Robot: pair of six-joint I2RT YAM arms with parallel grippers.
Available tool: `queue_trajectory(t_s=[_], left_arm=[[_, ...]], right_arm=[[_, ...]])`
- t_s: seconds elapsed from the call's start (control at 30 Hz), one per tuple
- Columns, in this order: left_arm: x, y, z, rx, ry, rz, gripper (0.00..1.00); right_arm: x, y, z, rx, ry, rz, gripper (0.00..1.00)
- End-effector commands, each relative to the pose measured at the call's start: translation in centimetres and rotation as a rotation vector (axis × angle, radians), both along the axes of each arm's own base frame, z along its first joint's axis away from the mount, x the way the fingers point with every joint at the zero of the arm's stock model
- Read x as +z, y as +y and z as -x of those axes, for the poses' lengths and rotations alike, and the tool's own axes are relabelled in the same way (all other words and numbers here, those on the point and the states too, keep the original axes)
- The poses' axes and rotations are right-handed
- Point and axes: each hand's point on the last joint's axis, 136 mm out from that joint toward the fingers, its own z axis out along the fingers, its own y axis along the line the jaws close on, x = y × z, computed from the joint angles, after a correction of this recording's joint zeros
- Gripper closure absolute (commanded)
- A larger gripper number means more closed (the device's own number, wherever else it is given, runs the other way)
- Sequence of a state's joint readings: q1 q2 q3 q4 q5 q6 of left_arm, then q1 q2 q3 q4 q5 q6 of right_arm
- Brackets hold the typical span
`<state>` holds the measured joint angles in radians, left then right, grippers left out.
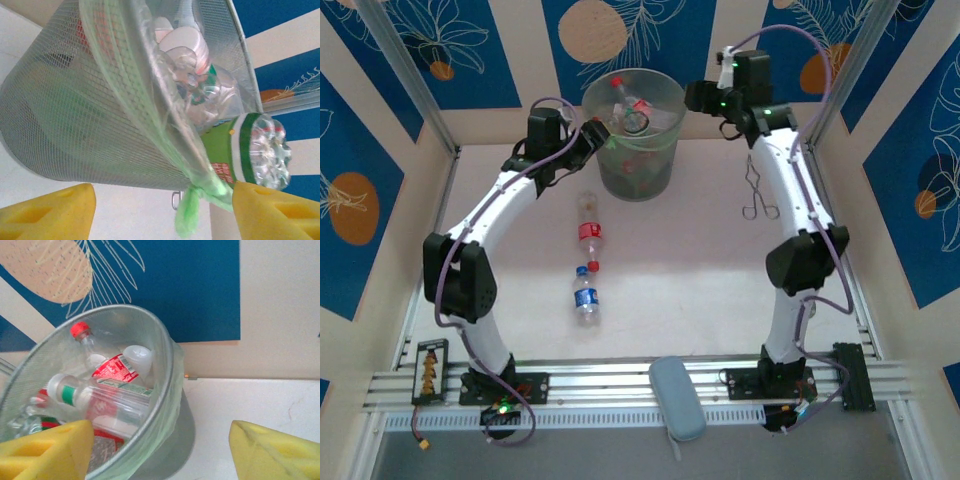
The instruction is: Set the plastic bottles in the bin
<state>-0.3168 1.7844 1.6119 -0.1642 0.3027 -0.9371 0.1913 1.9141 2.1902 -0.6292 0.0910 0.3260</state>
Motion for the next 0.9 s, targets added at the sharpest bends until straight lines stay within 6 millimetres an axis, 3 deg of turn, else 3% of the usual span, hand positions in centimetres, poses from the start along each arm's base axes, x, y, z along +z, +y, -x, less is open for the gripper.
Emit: queue_trajectory(t_s=[0.0, 0.13, 0.27, 0.47, 0.63, 0.73, 0.87], left_arm=[[5.0, 0.6, 2.4, -0.037, -0.118, -0.027, 0.22], [5.5, 2.3, 5.8, -0.052, -0.147, -0.110, 0.11], [3.0, 4.4, 10.4, -0.050, -0.095, -0.200, 0.09], [-5.2, 6.8, 18.3, -0.031, 0.084, -0.283, 0.17], [-11.4, 7.9, 23.4, -0.037, 0.243, -0.323, 0.23], [-13.5, 8.7, 25.5, -0.036, 0.310, -0.363, 0.25], [-15.8, 8.3, 26.8, -0.037, 0.355, -0.350, 0.28]], right_arm=[[-0.4, 0.8, 1.3, 0.056, 0.071, -0.158, 0.29], [-1.4, 1.1, 2.1, 0.115, 0.116, -0.250, 0.36], [-2.8, 1.8, 2.0, 0.163, 0.150, -0.280, 0.41], [-4.5, 2.8, 1.3, 0.198, 0.184, -0.303, 0.46], [-6.3, 4.1, 0.4, 0.217, 0.225, -0.295, 0.46], [-7.2, 4.7, -0.2, 0.220, 0.246, -0.293, 0.48], [-8.2, 5.4, -0.8, 0.221, 0.261, -0.290, 0.48]])
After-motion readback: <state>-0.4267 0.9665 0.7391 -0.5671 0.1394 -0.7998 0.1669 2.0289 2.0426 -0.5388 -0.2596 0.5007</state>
